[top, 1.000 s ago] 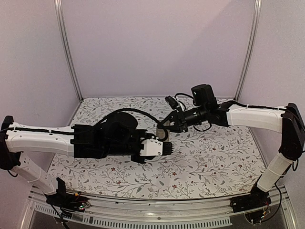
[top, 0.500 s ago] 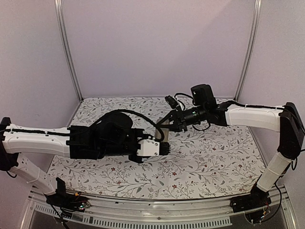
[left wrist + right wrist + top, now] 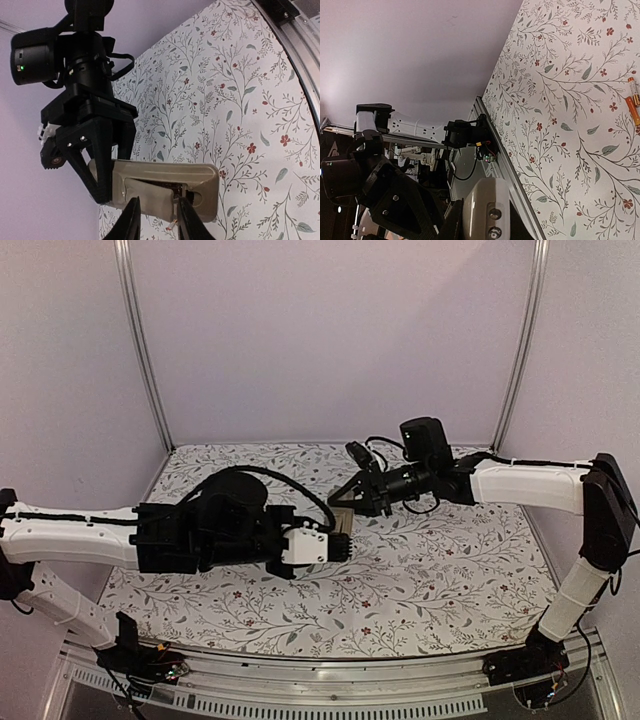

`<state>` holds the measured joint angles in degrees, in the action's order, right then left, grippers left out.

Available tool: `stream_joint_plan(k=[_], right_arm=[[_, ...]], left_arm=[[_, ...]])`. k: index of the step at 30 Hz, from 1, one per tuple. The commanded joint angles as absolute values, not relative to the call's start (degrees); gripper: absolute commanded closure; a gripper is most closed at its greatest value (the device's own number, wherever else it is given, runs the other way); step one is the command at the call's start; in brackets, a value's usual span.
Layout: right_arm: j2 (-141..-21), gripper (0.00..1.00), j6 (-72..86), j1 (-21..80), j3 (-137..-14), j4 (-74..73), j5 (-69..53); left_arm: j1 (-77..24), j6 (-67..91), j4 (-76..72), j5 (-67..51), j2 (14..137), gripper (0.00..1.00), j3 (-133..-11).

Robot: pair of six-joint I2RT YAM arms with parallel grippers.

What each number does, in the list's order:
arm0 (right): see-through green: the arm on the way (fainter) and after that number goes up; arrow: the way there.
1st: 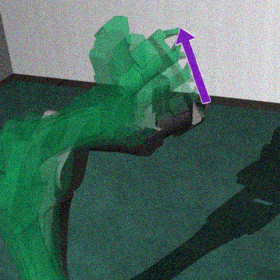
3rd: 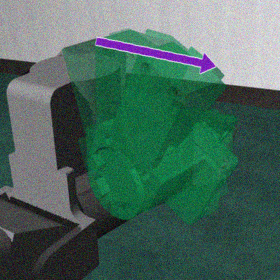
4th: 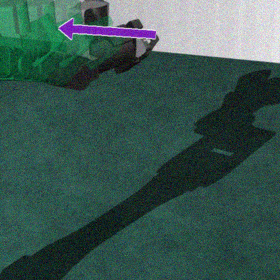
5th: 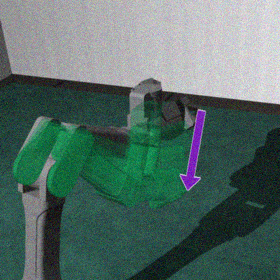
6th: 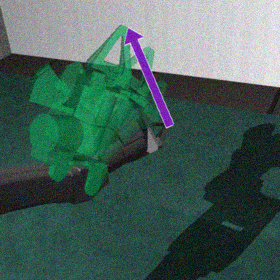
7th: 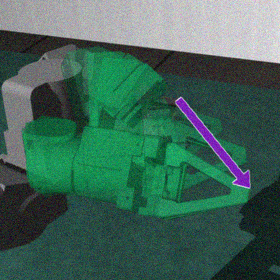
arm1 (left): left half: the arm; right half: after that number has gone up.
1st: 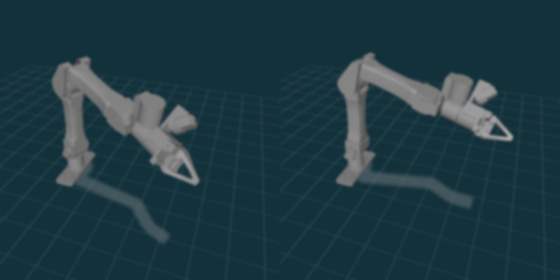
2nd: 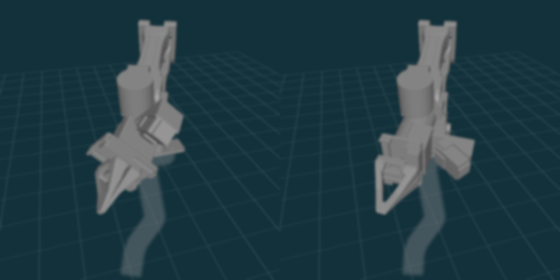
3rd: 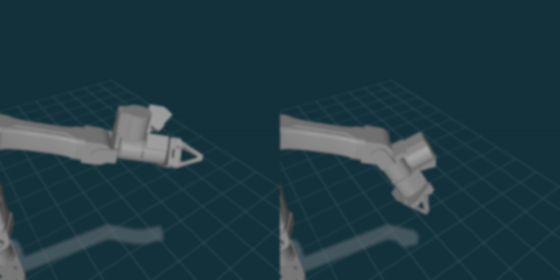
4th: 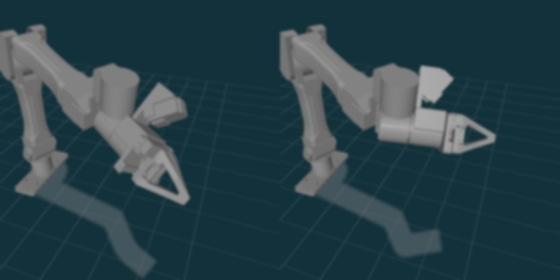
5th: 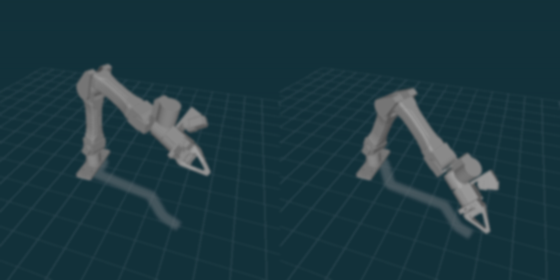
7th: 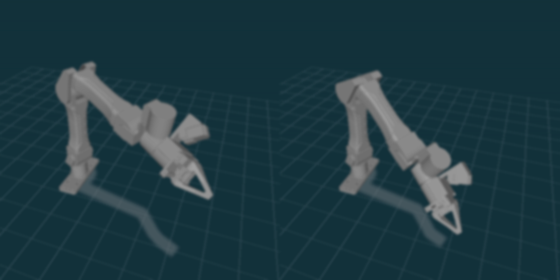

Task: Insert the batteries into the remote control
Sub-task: Remove the battery cover from the remote control.

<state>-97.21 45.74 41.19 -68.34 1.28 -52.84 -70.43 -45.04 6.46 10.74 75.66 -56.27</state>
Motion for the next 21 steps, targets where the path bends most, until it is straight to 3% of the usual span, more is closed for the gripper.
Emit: stream_joint_plan(k=[1,12,21], right_arm=[[-96.8,1.00,49.4,41.1,-68.8,6.1,-55.5],[-97.1,1.00,51.7,39.6,-67.2,8.6,-54.9],[-96.4,1.00,51.0,37.8,-65.3,8.7,-50.7]], left_arm=[[-70.0,-45.5,7.1,11.1,76.7,0.74,-55.7],[-69.9,-45.9,8.5,12.4,77.8,0.70,-56.1],[-68.1,-34.0,4.9,12.9,74.4,0.42,-55.3]])
